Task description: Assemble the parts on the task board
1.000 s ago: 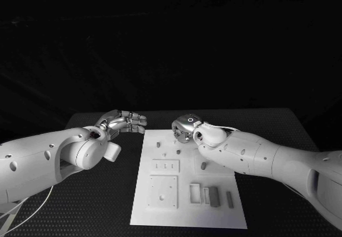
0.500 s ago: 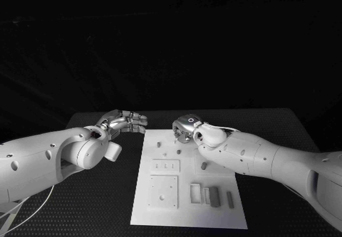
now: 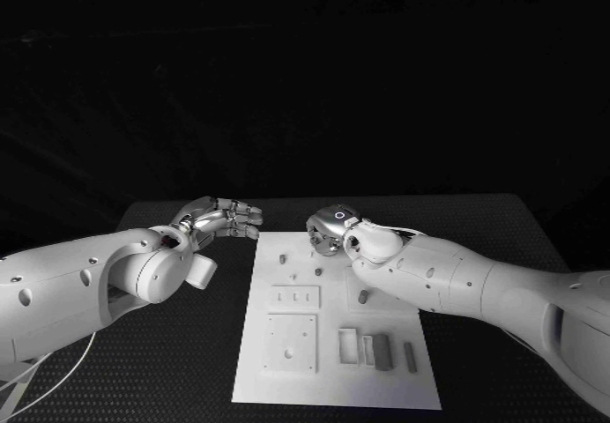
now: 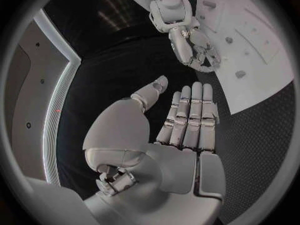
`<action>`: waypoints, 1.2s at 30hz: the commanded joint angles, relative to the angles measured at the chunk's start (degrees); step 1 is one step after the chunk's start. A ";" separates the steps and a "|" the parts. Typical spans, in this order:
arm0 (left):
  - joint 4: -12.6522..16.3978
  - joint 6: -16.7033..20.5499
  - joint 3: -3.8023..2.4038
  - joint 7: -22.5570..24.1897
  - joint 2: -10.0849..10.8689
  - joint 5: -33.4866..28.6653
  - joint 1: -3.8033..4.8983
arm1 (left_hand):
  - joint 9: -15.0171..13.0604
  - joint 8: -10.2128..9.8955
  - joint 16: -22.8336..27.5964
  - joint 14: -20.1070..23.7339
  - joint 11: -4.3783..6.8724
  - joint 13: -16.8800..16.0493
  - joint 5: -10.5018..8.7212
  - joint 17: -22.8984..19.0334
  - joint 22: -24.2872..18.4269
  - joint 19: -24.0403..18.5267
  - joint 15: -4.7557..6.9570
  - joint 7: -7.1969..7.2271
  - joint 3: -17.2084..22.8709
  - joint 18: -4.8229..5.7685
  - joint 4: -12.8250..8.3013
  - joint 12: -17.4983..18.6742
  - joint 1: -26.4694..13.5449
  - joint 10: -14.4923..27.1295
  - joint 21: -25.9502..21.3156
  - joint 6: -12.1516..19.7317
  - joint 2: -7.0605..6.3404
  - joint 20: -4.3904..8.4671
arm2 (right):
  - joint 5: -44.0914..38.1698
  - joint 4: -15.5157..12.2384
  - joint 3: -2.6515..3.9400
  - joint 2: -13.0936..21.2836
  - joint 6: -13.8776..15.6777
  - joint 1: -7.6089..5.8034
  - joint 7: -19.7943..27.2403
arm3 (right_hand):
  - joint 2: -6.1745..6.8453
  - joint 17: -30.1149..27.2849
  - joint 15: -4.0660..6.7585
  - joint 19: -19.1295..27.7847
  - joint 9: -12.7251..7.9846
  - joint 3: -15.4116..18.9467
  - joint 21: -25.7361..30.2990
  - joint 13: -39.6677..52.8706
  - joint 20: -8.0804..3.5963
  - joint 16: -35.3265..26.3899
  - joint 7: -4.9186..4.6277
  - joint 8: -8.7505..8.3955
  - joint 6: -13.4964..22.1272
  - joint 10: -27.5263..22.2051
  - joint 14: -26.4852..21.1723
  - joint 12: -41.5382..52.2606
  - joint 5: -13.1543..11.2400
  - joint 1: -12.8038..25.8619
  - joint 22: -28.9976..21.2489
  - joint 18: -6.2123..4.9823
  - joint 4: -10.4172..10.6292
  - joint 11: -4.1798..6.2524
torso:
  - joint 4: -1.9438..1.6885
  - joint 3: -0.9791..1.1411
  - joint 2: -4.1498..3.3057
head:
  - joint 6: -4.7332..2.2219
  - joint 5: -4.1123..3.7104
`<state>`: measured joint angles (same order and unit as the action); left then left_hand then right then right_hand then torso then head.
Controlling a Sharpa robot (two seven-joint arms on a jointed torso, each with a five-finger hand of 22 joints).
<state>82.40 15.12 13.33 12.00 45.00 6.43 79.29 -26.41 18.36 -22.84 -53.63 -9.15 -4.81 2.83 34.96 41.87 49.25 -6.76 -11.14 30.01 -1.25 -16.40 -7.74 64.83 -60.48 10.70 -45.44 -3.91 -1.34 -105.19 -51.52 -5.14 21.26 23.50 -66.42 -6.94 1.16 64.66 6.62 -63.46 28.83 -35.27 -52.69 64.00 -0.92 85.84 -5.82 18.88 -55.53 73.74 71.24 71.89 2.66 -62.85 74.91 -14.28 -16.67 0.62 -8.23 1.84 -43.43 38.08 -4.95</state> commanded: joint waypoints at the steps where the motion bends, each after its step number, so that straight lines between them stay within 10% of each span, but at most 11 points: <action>1: 0.10 -0.77 -0.07 0.47 -0.14 -0.27 0.10 | 0.09 -0.24 0.22 -0.21 -0.20 0.07 0.11 0.07 0.05 -0.09 -0.05 0.01 -0.36 0.12 -0.02 0.30 -0.46 -0.39 -0.32 0.05 -0.20 0.23 | 0.43 0.28 -0.02 -0.21 -0.67 0.05 -0.04 | 0.02 -0.15 0.15 0.11 1.40 -0.32 -0.26 -0.12 -0.24 0.16 0.25 0.11 -1.45 -0.03 0.23 -0.27 0.14 -0.32 0.99 -0.72 -0.09 0.22 | 0.02 0.01 -0.01 | 0.02 0.05; 21: 0.10 -0.80 -0.08 0.30 -0.09 -0.27 0.11 | 0.11 -0.28 0.24 -0.22 -0.22 0.09 0.11 0.09 0.06 -0.09 -0.05 -0.02 -0.38 0.12 -0.03 0.35 -0.46 -0.34 -0.33 0.12 -0.25 0.23 | 4.11 0.94 -0.02 -0.10 -0.67 0.05 0.08 | 0.13 -0.66 0.04 0.28 1.27 -0.35 -0.16 -0.41 -0.20 0.01 0.09 -0.30 -0.88 -0.24 -0.17 -0.63 0.14 -0.24 0.95 -0.72 -0.10 0.07 | 0.08 0.04 0.01 | 0.13 0.15; 23: 0.08 -0.76 -0.08 0.32 -0.08 -0.27 0.11 | 0.11 -0.29 0.25 -0.22 -0.22 0.09 0.11 0.10 0.06 -0.09 -0.05 -0.03 -0.38 0.12 -0.03 0.36 -0.46 -0.34 -0.33 0.13 -0.25 0.23 | 4.13 0.90 -0.02 -0.05 -0.59 0.05 0.08 | 4.18 -3.64 -0.45 0.53 0.02 1.08 -0.13 -4.27 -0.06 -0.62 -0.88 -3.38 4.81 -2.90 -2.50 -3.62 0.64 1.10 1.00 -0.57 0.28 -0.68 | 0.08 0.04 0.03 | 0.13 0.16; 36: 0.03 -0.75 -0.08 0.33 -0.15 -0.27 0.11 | 0.11 -0.29 0.25 -0.22 -0.22 0.09 0.11 0.10 0.06 -0.09 -0.05 -0.03 -0.38 0.12 -0.03 0.36 -0.46 -0.34 -0.33 0.13 -0.25 0.23 | 4.84 0.16 -0.02 0.21 -0.18 0.05 -0.01 | 4.18 -3.64 -0.45 0.53 0.02 1.08 -0.13 -4.27 -0.06 -0.62 -0.88 -3.38 4.81 -2.90 -2.50 -3.62 0.64 1.10 1.00 -0.57 0.28 -0.68 | 0.09 0.03 -0.02 | 0.19 0.18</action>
<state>82.36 15.10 13.31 11.92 44.96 6.41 79.29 -26.35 18.36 -22.84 -53.62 -9.16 -4.77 2.83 34.99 41.85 49.25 -6.76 -11.14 30.01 -1.25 -16.40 -7.74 64.83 -60.48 10.70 -45.44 -3.91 -1.34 -100.61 -51.23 -5.15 21.39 23.27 -66.39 -6.67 4.99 61.05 6.05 -63.13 28.74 -34.40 -52.67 59.72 -0.99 85.30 -6.69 15.25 -50.28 70.91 68.77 68.30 3.23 -61.70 74.91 -14.36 -16.43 -0.12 -8.14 1.85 -43.42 38.24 -4.78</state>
